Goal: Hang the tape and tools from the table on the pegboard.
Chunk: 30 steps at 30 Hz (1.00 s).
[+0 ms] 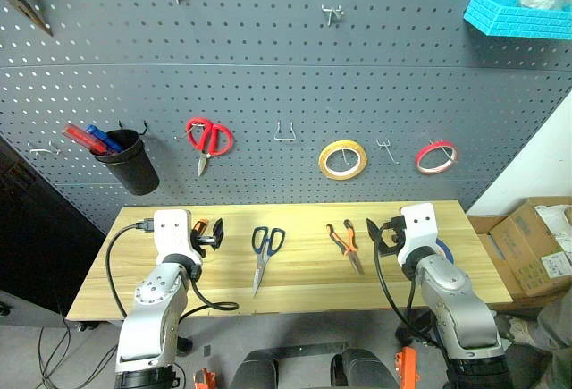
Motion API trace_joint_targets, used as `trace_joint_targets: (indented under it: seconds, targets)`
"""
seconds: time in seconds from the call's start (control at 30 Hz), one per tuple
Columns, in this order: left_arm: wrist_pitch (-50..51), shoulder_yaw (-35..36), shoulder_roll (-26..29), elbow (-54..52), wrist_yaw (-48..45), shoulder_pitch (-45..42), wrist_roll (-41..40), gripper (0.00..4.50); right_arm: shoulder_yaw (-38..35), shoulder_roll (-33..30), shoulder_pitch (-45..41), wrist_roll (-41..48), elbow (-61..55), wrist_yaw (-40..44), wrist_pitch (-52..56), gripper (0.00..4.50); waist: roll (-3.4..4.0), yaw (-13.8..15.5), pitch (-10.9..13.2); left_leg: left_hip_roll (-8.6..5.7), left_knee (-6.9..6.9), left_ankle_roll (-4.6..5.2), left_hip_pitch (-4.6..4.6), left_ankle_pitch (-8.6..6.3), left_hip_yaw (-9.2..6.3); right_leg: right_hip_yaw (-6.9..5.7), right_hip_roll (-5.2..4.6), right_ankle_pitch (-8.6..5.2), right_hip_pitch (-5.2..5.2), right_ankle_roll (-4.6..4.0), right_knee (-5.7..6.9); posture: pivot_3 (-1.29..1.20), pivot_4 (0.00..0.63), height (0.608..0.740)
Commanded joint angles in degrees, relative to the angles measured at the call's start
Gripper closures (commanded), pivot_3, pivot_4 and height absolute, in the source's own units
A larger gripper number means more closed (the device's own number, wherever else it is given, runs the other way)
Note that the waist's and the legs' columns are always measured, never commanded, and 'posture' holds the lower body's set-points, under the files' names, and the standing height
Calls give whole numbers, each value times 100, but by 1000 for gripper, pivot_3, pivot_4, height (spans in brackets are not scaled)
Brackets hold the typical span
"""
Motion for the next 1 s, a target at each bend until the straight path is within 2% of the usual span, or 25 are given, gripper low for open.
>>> trace_joint_targets:
  seconds: [0.03,0.73,0.87,1.0]
  targets:
    - [-110,45,5,-186,-38,-37,-40,41,-41,-17,-45,6,-285,-8,-49,0,0,-1,0,0,0,0,0,0,0,0,0,0,0,0,0,139,55,740]
    - [-21,20,-26,-349,-79,55,-116,41,-20,-83,76,-14,-427,17,76,0,8,-1,10,1,0,0,-1,0,0,0,0,-1,-1,-1,0,140,80,740]
    - [57,-46,185,-258,-386,-336,-259,41,-62,-194,72,-8,-495,57,289,0,7,3,34,1,0,0,-3,0,0,0,0,-2,-6,-2,0,139,94,740]
    - [361,-295,330,161,-1137,-1348,-703,41,-141,-485,-52,105,-396,306,619,0,3,32,99,1,4,0,-10,0,-9,-13,-1,-2,-5,-2,1,137,112,740]
